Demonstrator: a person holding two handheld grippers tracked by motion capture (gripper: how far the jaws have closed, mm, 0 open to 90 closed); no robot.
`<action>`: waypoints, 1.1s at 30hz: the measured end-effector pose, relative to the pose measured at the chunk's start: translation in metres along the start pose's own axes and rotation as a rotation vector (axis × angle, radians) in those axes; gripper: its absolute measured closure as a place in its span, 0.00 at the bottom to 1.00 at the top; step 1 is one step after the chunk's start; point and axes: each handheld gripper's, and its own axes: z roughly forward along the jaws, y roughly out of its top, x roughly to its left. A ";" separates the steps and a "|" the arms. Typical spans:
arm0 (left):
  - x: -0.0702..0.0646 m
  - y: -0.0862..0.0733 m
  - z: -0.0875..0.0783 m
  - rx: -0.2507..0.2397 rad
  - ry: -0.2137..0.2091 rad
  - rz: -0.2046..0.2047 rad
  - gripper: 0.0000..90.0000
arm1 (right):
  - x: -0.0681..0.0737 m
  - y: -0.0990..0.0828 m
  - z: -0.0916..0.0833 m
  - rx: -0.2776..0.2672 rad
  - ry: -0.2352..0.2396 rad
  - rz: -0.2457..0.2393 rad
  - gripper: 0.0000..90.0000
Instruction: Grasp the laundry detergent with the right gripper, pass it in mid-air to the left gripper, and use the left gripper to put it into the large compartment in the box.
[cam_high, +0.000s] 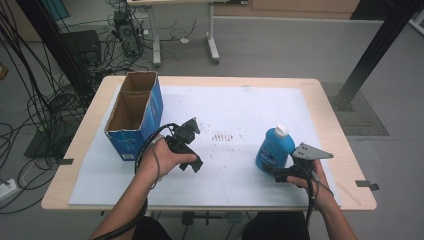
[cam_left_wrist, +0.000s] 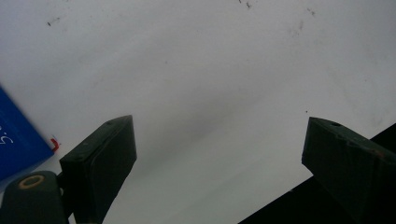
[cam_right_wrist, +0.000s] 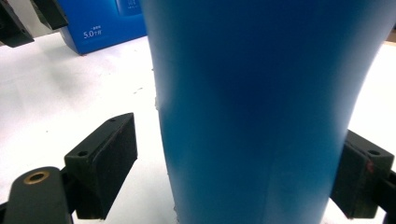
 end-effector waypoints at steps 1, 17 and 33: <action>0.000 0.000 0.000 0.000 0.000 0.000 0.12 | 0.000 0.000 0.000 0.000 0.000 0.000 0.14; -0.002 -0.001 0.000 -0.003 0.000 -0.001 0.12 | -0.001 0.000 -0.001 -0.004 -0.002 0.000 0.14; -0.001 -0.001 0.001 -0.002 -0.001 0.000 0.12 | 0.000 -0.001 0.002 -0.017 0.002 -0.005 0.13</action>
